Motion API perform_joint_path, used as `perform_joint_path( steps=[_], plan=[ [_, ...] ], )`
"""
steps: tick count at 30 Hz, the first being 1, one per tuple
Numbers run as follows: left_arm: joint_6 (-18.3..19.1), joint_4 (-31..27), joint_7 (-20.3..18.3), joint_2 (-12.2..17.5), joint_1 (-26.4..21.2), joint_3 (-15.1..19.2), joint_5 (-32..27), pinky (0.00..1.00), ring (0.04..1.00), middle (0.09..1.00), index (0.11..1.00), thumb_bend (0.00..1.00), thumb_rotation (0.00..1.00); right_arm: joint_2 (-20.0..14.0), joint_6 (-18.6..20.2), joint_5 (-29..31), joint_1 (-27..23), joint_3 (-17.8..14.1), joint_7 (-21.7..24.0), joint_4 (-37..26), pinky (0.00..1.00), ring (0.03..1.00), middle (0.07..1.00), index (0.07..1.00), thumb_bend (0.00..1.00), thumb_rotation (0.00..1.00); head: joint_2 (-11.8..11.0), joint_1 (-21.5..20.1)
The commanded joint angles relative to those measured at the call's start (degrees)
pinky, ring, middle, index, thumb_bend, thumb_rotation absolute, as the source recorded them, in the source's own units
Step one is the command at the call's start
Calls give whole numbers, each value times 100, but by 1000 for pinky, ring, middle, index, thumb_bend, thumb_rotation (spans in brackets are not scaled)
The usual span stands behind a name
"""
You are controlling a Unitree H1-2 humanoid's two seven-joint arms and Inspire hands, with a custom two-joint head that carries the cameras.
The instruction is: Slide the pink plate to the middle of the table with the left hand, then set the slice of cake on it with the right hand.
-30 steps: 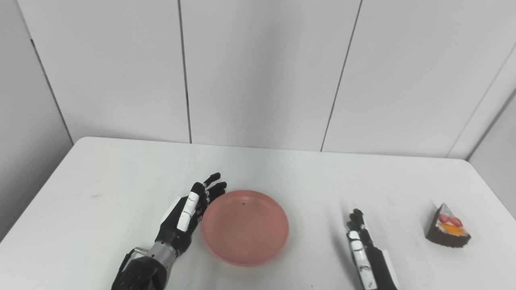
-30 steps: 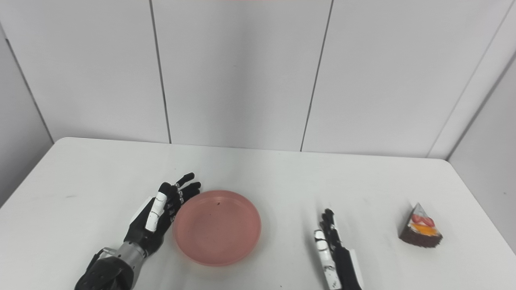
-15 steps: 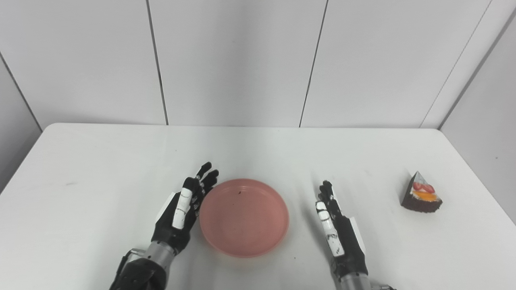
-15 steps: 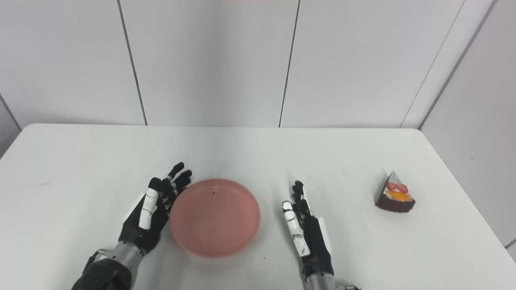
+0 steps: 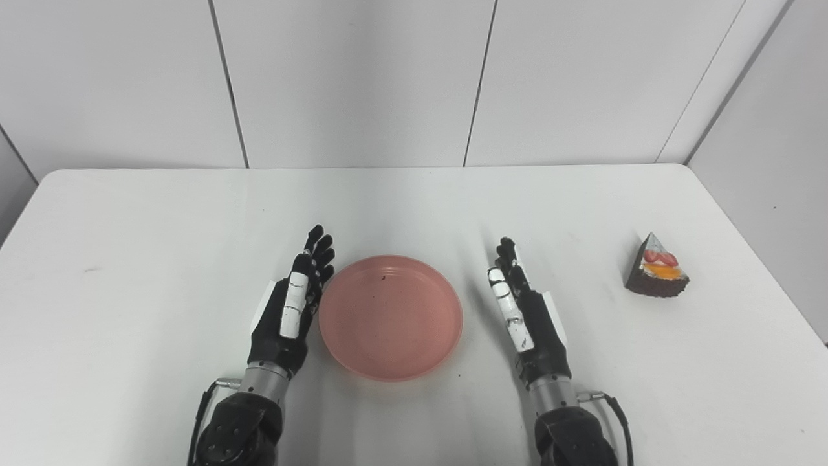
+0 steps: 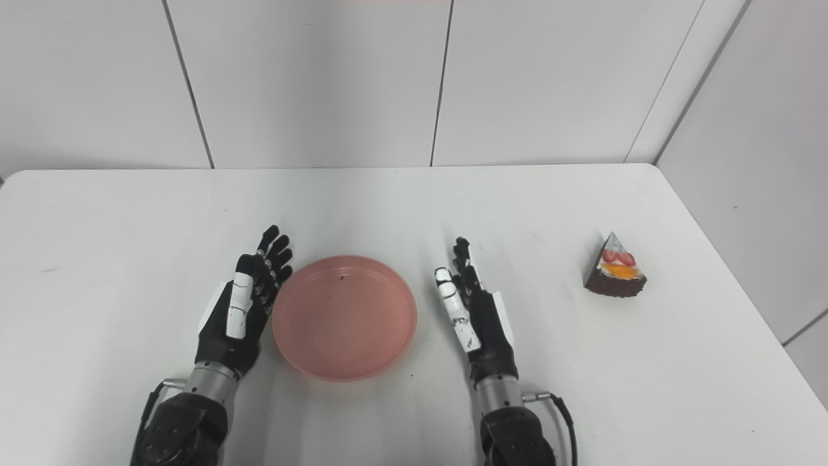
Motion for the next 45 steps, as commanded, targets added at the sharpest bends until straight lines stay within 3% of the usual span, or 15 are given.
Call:
perform_joint_path(
  steps=[1,3,7,10,11,13,14,17,20,24,30,34,45],
  plan=[
    [-308,266,131,-129,83,-24,158,1000,1000,1000,1000,746,1000,-162,-41,-130,-296,-159,-154,-194,955,970,967,971,664,869,-23,-64],
    [-443,357,189,-135,58,-25,243,1000,1000,1000,1000,738,1000,-315,106,-259,-426,-239,-143,-347,966,970,966,975,656,836,-23,-116],
    [-449,416,239,-136,47,5,276,1000,1000,1000,1000,736,1000,-921,594,-1136,-684,-308,-119,-793,913,941,944,964,590,815,-49,-263],
    [-479,475,185,-96,40,32,236,1000,1000,1000,1000,737,1000,-1251,837,-1139,-819,-488,-20,-981,906,934,934,952,599,775,-118,-480],
    [-504,496,168,-85,36,44,217,1000,1000,1000,1000,730,1000,-1370,863,-1076,-860,-555,38,-1013,827,924,940,953,620,718,-118,-480],
    [-530,530,139,-61,33,75,175,1000,1000,1000,1000,724,1000,-1620,1175,-1255,-934,-658,103,-1158,775,903,931,944,650,679,-165,-618],
    [-502,520,133,-41,40,85,179,1000,1000,1000,1000,722,1000,-1758,1520,-1587,-964,-638,136,-1265,761,896,928,941,659,668,-207,-765],
    [-448,483,111,9,64,117,171,1000,1000,1000,1000,721,1000,-2144,2242,-2349,-1023,-514,334,-1458,789,871,895,914,737,681,-258,-974],
    [-442,453,28,93,92,135,114,1000,1000,1000,1000,721,1000,-2389,2553,-2631,-1055,-507,464,-1528,773,858,886,903,745,624,-351,-1370],
    [-620,598,-100,203,100,201,-38,1000,1000,1000,1000,742,1000,-2450,2725,-3120,-1088,-686,620,-1530,719,830,869,890,784,538,-425,-1757],
    [-799,808,-329,387,74,268,-204,1000,1000,1000,1000,726,1000,-2375,2731,-3608,-1126,-1042,630,-1277,698,831,880,897,810,510,-503,-2117],
    [-887,959,-392,446,23,292,-252,1000,1000,1000,1000,722,1000,-2368,2732,-3777,-1106,-1216,630,-1021,699,830,892,899,829,490,-537,-2193],
    [-806,852,-421,486,77,278,-243,1000,1000,1000,1000,699,1000,-2428,2727,-3876,-1090,-1245,409,-264,742,856,896,901,912,463,-494,-2216]
  ],
)
